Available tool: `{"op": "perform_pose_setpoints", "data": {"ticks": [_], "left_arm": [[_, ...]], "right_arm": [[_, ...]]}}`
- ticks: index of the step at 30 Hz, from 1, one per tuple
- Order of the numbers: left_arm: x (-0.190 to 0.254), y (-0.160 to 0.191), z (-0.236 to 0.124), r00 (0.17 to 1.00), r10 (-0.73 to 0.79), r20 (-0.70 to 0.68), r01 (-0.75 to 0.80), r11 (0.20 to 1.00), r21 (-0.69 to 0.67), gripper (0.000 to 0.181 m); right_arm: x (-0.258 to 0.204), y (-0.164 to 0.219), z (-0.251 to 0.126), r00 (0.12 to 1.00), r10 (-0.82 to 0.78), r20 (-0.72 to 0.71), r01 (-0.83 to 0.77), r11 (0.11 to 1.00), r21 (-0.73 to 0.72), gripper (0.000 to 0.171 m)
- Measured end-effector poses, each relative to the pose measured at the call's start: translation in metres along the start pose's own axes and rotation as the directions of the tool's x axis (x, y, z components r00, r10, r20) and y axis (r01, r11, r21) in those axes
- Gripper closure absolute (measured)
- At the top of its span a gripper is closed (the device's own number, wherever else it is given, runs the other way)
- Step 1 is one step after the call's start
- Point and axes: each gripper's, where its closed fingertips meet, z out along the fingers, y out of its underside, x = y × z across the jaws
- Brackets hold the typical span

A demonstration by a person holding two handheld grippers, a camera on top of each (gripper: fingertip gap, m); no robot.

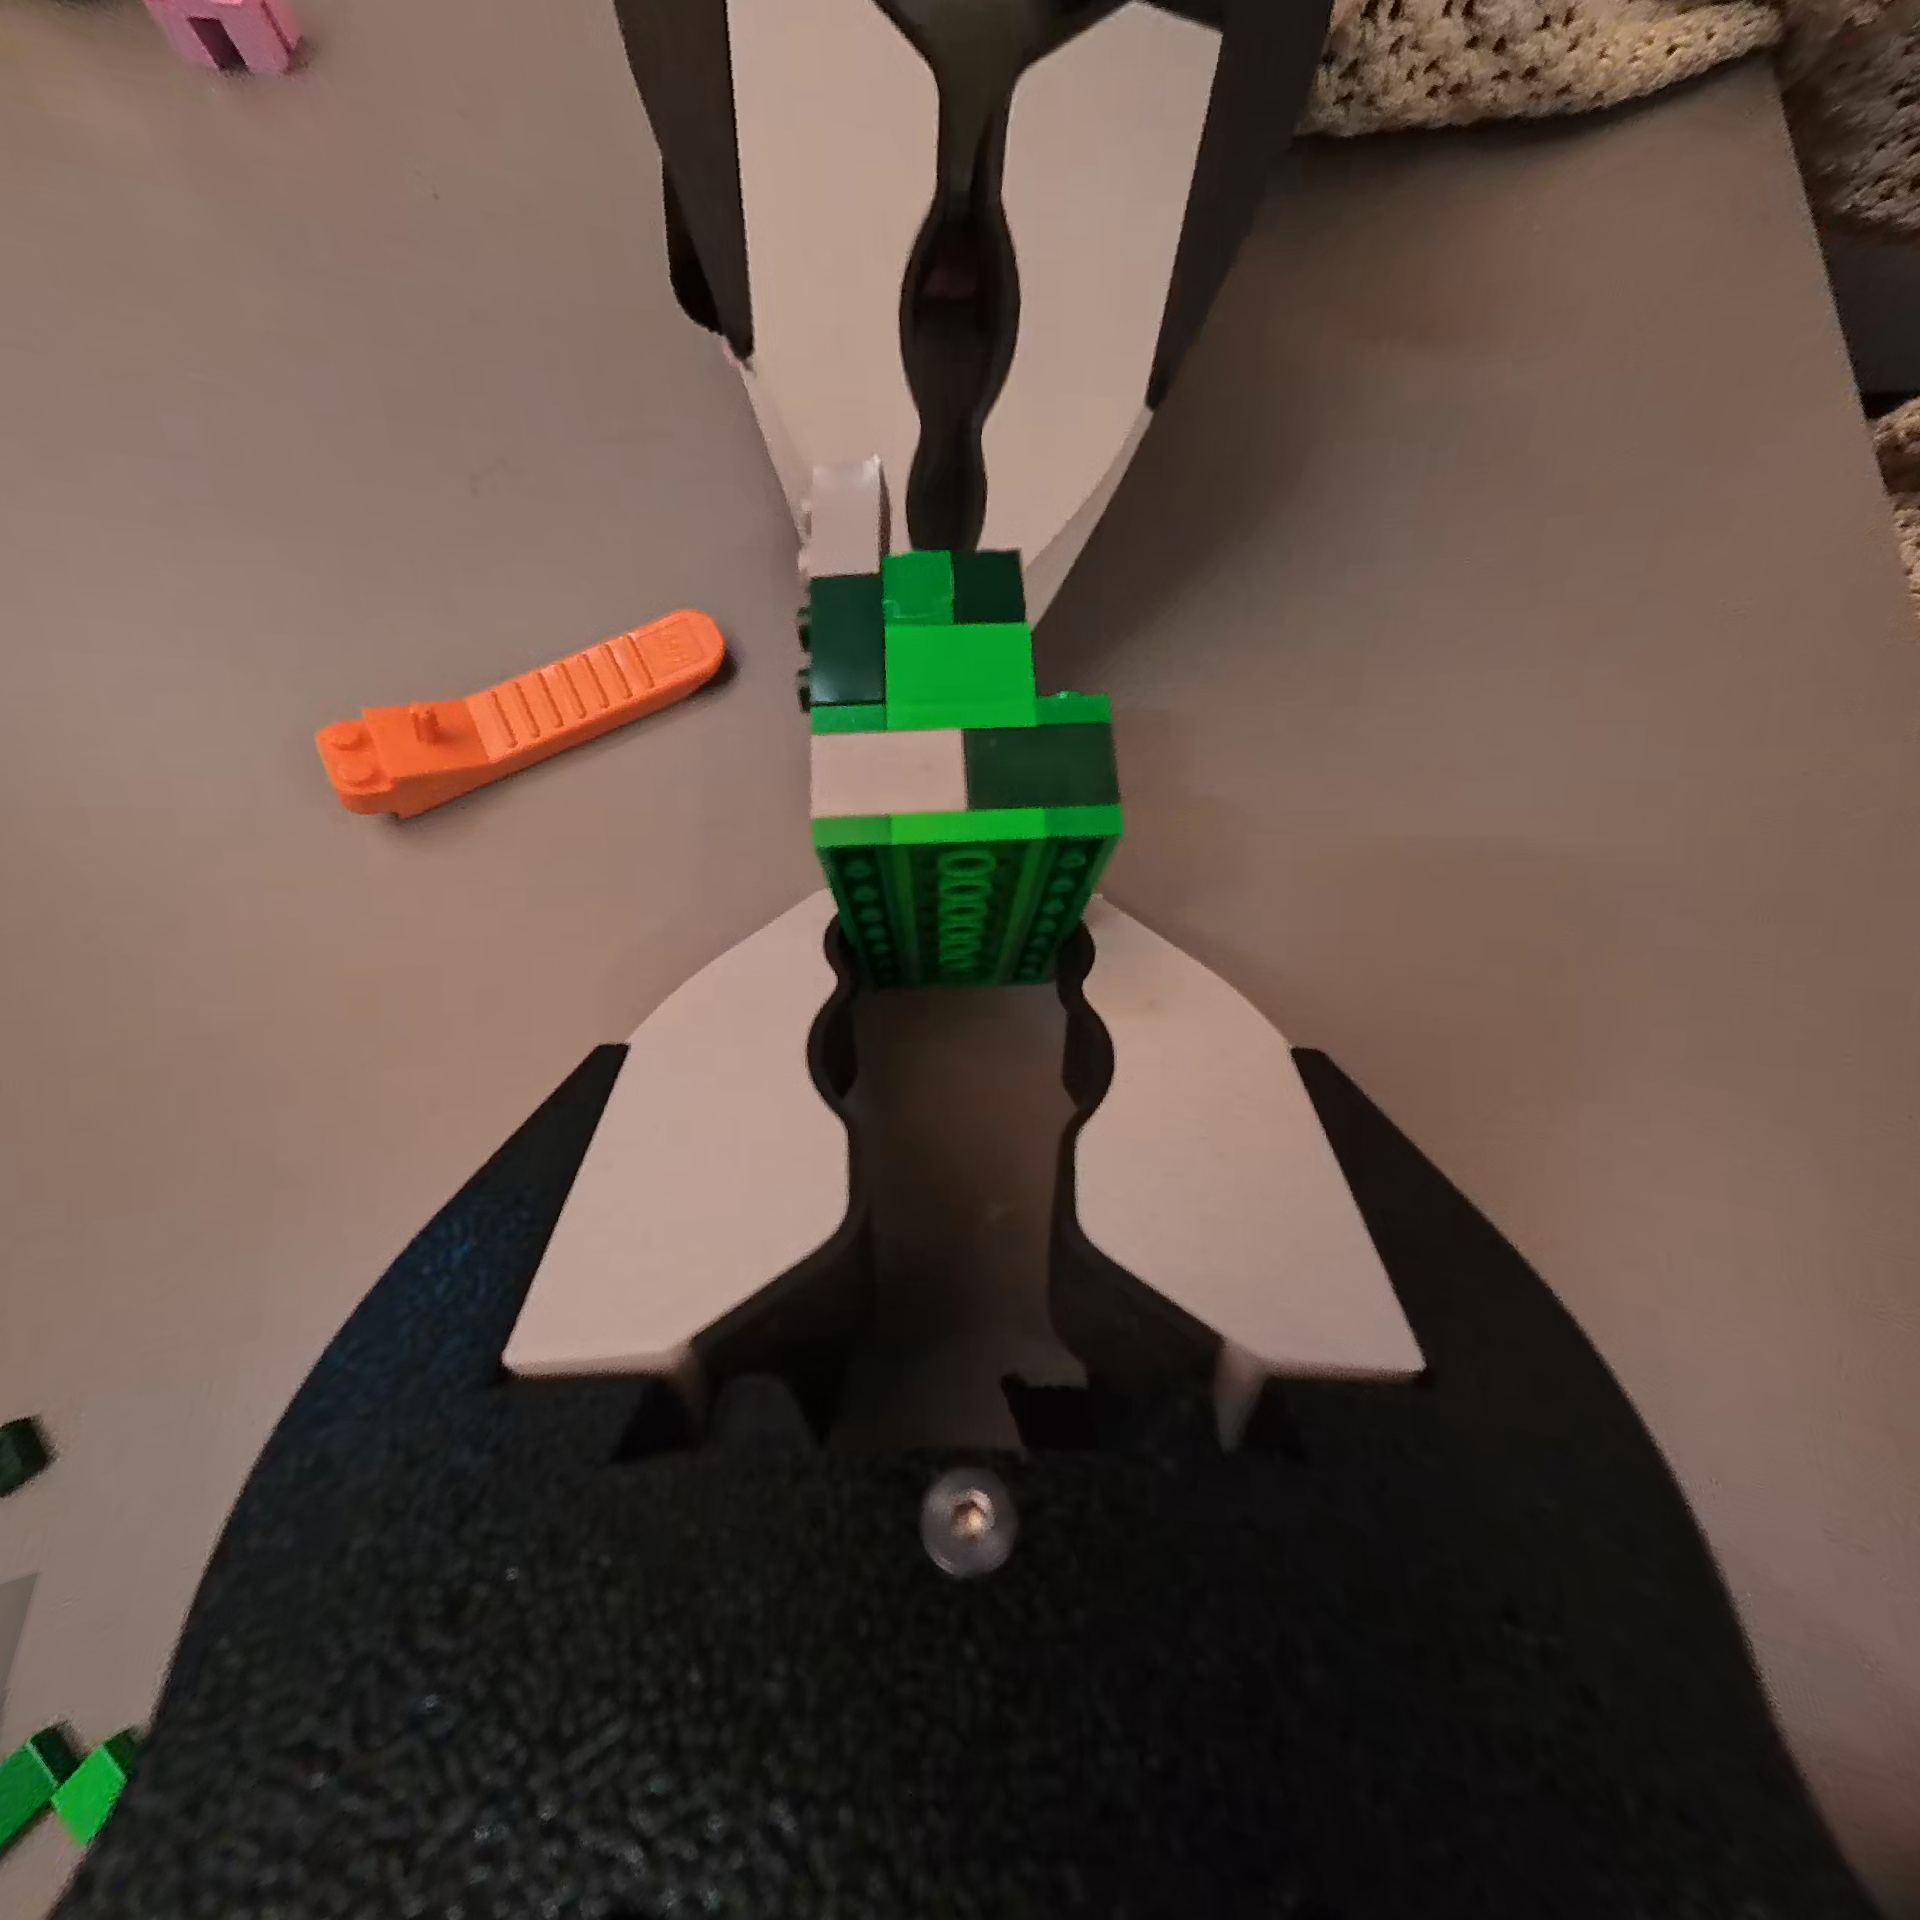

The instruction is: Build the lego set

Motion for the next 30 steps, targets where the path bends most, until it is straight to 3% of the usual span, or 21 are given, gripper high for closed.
{"op": "perform_pose_setpoints", "data": {"ticks": [11, 16, 19, 30], "left_arm": [[-0.0003, -0.0001, -0.0004, 1.0, 0.008, 0.005, -0.008, 1.0, -0.001, 0.144], [-0.0017, 0.0001, -0.0002, 1.0, 0.007, 0.017, -0.007, 1.0, -0.003, 0.134], [-0.0013, -0.0002, 0.0, 1.0, 0.009, 0.015, -0.009, 1.0, -0.001, 0.144], [-0.0024, 0.0003, 0.0006, 1.0, 0.001, 0.013, -0.001, 1.0, -0.002, 0.145]], "right_arm": [[-0.001, -0.0043, 0.001, 1.0, -0.019, 0.005, 0.019, 1.0, 0.02, 0.171], [-0.0011, -0.0046, 0.0007, 1.0, -0.013, 0.011, 0.013, 1.0, 0.024, 0.171], [-0.0012, -0.0044, 0.0011, 1.0, -0.015, 0.01, 0.015, 1.0, 0.021, 0.171], [0.0004, -0.005, 0.0044, 1.0, -0.021, -0.007, 0.021, 1.0, 0.009, 0.171]]}}
